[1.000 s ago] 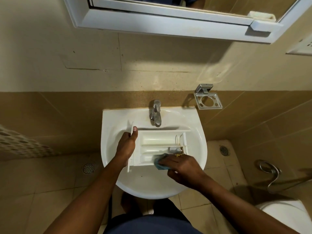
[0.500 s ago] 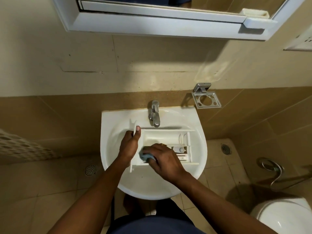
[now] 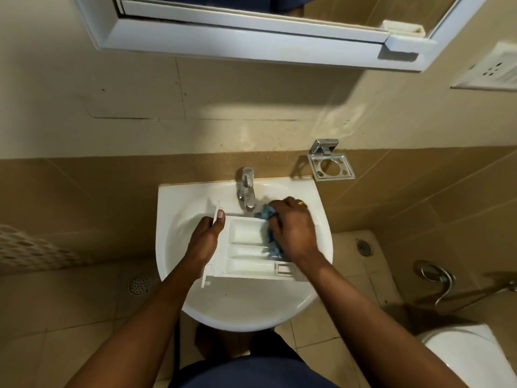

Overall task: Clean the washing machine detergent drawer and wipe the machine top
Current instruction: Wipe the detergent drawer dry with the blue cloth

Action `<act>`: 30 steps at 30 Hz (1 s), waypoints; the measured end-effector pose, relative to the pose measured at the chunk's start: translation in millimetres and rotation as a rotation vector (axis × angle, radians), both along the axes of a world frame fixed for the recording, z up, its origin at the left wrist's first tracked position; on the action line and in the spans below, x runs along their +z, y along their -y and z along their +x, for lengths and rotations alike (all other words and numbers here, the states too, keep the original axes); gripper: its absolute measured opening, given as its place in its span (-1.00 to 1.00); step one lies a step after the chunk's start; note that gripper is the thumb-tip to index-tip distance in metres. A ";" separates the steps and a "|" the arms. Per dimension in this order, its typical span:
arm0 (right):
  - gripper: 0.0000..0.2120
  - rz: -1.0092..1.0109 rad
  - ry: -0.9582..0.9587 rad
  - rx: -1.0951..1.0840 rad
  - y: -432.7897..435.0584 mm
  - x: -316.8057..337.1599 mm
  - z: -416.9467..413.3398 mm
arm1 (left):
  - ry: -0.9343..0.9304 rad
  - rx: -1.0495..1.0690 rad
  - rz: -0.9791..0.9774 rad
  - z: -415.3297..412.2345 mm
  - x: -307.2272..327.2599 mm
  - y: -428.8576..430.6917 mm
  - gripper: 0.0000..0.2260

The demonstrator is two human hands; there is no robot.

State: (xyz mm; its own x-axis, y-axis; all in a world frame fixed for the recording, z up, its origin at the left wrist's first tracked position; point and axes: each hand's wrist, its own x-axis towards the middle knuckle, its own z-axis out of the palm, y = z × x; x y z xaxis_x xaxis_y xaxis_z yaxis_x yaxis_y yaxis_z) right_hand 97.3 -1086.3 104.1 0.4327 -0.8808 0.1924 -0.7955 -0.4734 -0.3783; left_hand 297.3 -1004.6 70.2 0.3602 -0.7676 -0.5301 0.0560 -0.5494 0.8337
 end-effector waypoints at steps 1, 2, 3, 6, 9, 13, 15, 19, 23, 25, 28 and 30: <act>-0.75 0.009 -0.017 -0.034 5.3 -0.6 -16.7 | 0.011 0.000 -0.002 2.2 -1.6 -1.0 -0.52; -0.76 0.029 -0.003 -0.069 9.6 -1.6 -32.8 | 0.024 -0.003 -0.005 4.1 -1.9 -1.9 -0.51; -0.76 0.070 0.054 -0.119 12.0 -1.3 -46.6 | 0.040 -0.003 -0.007 6.3 -3.5 -2.5 -0.49; -0.82 0.254 0.366 -0.483 9.4 -3.6 -72.0 | 0.026 0.037 -0.007 13.3 -7.3 -4.1 -0.43; -0.88 0.685 0.772 -0.691 -1.5 -14.1 -74.1 | -0.022 0.080 0.010 14.7 -6.6 -2.7 -0.38; -0.76 1.011 1.014 -0.528 -25.3 -18.7 -64.9 | 0.014 0.061 0.003 13.5 -1.2 -1.8 -0.43; -0.79 0.991 0.953 -0.531 -25.6 -23.8 -69.6 | 0.032 0.041 0.011 16.6 0.3 -2.6 -0.43; -0.86 0.854 0.663 -0.463 -12.9 -28.7 -82.8 | -0.059 0.059 0.037 27.0 -3.8 -4.0 -0.17; -0.72 1.009 0.528 -0.262 -22.5 -22.8 -78.8 | -0.072 0.124 0.022 33.1 2.3 3.6 -0.27; -0.79 0.883 0.437 -0.292 -25.1 -24.9 -80.5 | 0.022 0.099 0.063 33.1 3.1 8.0 -0.31; -0.82 0.694 0.481 -0.560 -21.2 -29.5 -91.3 | 0.108 0.053 0.106 28.1 -2.0 11.6 -0.36; -0.82 0.617 0.562 -0.712 -16.8 -30.0 -102.4 | 0.169 0.026 0.143 21.1 -8.0 13.5 -0.39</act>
State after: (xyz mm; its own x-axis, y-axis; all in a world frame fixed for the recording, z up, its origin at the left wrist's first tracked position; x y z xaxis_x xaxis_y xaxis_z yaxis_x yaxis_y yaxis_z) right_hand -5.1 -1069.5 74.1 -0.2245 -0.9068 -0.3568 -0.4515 0.4213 -0.7865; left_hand 318.4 -1018.1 62.2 0.4719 -0.6779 -0.5637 -0.0618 -0.6632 0.7458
